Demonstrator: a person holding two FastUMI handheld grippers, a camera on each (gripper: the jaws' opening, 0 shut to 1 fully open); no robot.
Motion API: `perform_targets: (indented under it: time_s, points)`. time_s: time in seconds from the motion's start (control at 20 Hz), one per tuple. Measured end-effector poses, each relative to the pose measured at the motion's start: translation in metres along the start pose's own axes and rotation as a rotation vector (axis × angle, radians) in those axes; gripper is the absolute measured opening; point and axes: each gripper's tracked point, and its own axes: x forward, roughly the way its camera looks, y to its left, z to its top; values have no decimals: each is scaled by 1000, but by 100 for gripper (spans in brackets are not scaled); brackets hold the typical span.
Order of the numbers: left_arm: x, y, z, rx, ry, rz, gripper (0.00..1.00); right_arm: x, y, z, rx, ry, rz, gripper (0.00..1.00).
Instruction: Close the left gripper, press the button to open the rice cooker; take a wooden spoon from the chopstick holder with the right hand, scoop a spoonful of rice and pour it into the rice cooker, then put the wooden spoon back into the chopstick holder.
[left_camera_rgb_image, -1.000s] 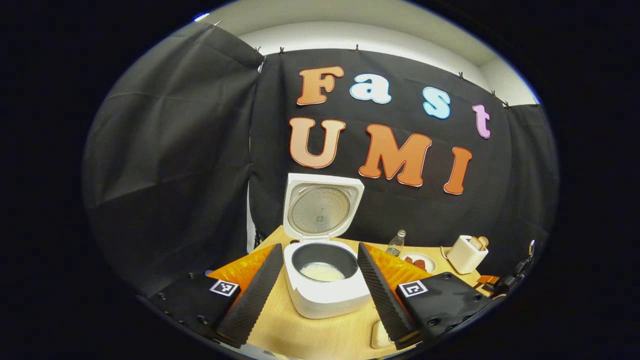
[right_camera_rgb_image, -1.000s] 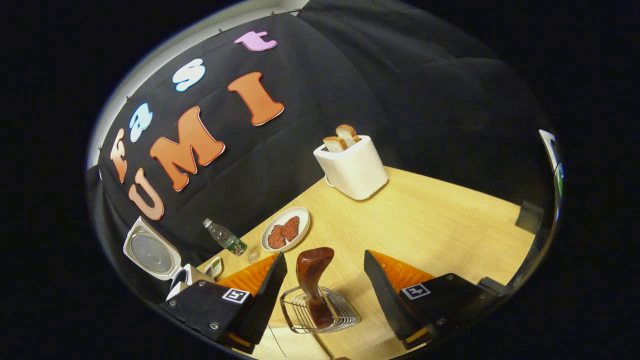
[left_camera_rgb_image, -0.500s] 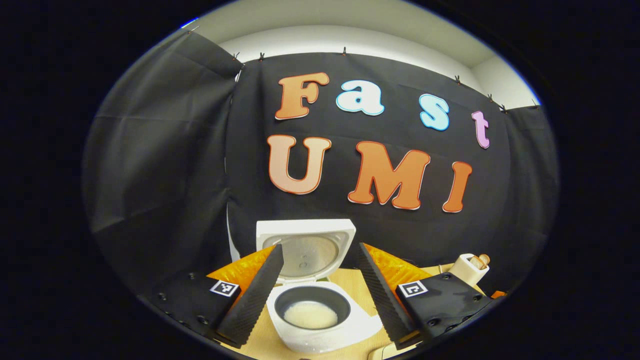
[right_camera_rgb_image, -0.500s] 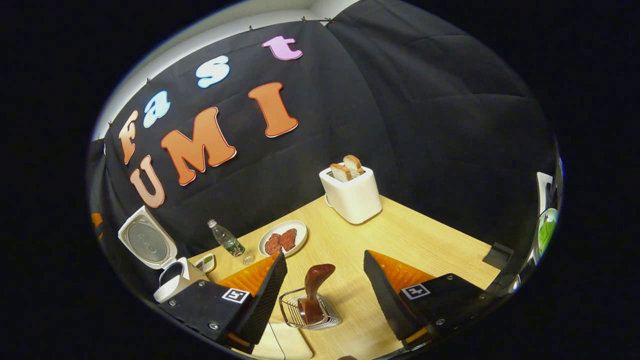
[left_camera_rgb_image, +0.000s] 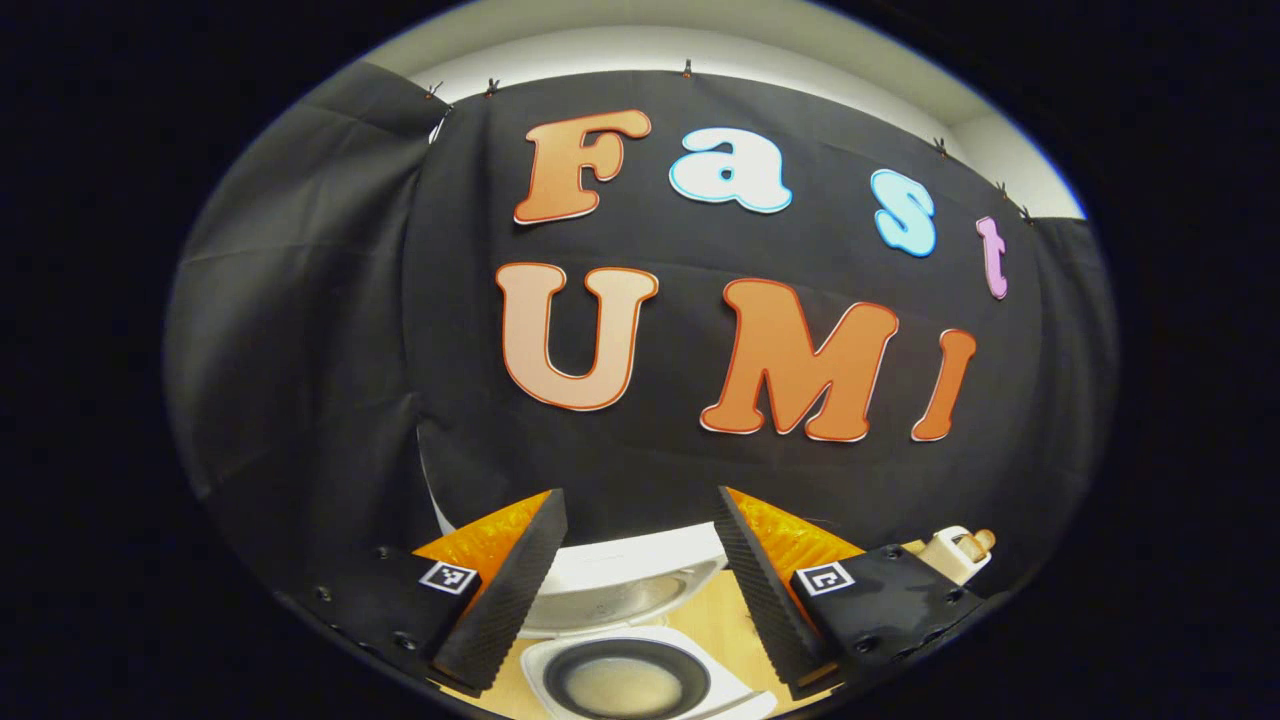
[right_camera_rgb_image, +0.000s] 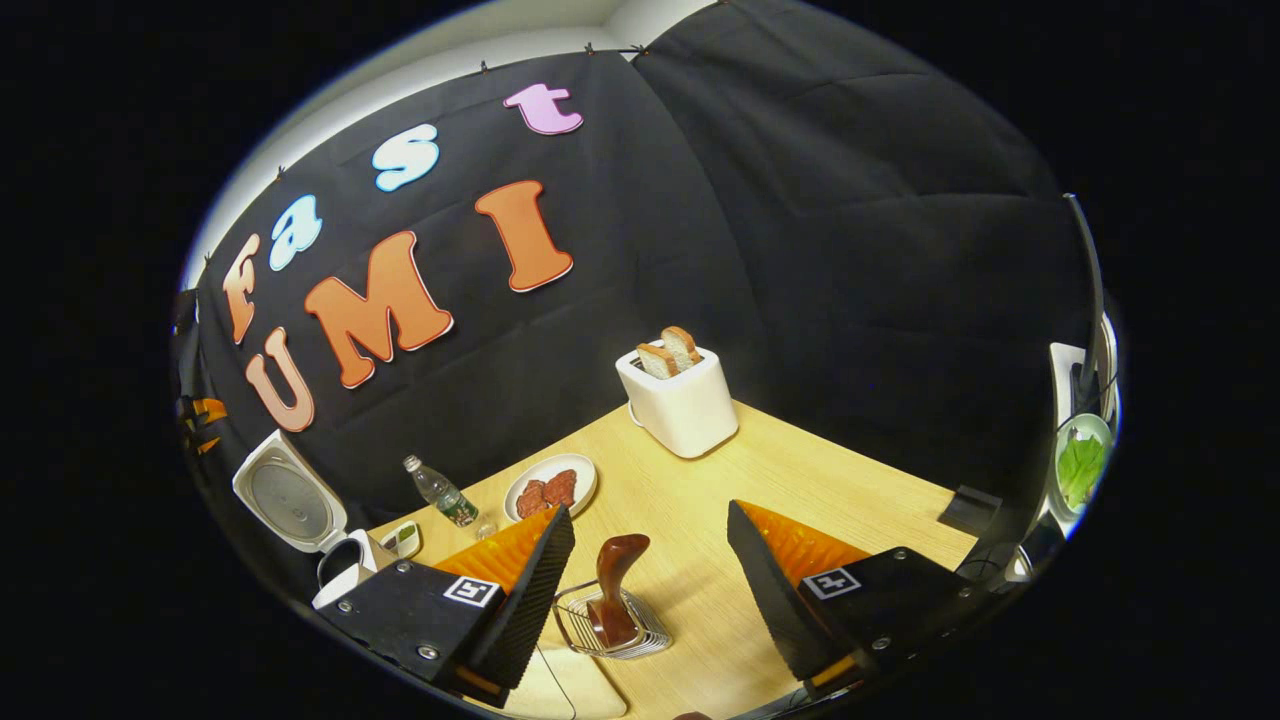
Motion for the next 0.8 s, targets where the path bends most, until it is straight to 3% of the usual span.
perform_targets:
  time_s: [0.35, 0.55, 0.8]
  points:
    - [60, 14, -69, -39, 196, 5, 100, -9, -10, 1, -21, 1, -37, 94]
    - [49, 10, -75, 8, 206, -5, 100, -15, -8, -1, 28, 15, -11, 94]
    - [6, -10, -95, 65, 248, -59, 100, -21, 2, 3, -43, 8, 20, 94]
